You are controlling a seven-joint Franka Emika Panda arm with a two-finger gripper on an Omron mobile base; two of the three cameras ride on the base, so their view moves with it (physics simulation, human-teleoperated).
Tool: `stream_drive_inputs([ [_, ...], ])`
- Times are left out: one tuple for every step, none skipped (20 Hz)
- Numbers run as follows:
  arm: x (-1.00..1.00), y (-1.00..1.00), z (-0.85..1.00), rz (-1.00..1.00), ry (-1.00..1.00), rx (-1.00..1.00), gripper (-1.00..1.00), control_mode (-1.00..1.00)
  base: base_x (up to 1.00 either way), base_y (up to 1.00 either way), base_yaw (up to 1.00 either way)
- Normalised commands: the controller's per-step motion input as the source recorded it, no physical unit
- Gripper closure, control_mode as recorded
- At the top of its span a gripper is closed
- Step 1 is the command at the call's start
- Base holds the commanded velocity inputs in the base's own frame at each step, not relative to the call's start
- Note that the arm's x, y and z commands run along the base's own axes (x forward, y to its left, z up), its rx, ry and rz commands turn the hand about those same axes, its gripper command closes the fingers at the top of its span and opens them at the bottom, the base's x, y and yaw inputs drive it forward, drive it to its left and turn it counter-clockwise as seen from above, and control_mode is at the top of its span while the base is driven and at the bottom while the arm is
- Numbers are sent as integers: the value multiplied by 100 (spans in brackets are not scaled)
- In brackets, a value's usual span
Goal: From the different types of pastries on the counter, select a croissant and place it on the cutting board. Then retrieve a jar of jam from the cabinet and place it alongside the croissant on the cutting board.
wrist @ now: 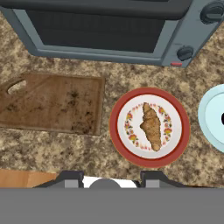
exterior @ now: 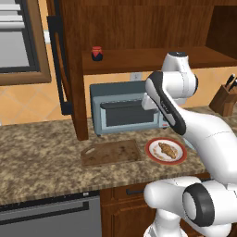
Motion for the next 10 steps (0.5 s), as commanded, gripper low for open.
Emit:
stream_drive_inputs([
  [-1,0,0,0,0,0,-100,-100,0,0,0],
  [-8,0,0,0,0,0,-100,-100,0,0,0],
  [-12,0,0,0,0,0,-100,-100,0,0,0],
  [-20,0,0,0,0,0,-100,-100,0,0,0],
  [-21,-1,0,0,0,0,-100,-100,0,0,0],
  [-22,-1,0,0,0,0,-100,-100,0,0,0],
  [-22,-4,0,0,0,0,-100,-100,0,0,0],
  [-21,-6,0,0,0,0,-100,-100,0,0,0],
  [-24,-10,-1,0,0,0,-100,-100,0,0,0],
  [-29,-16,-5,0,0,0,-100,-100,0,0,0],
])
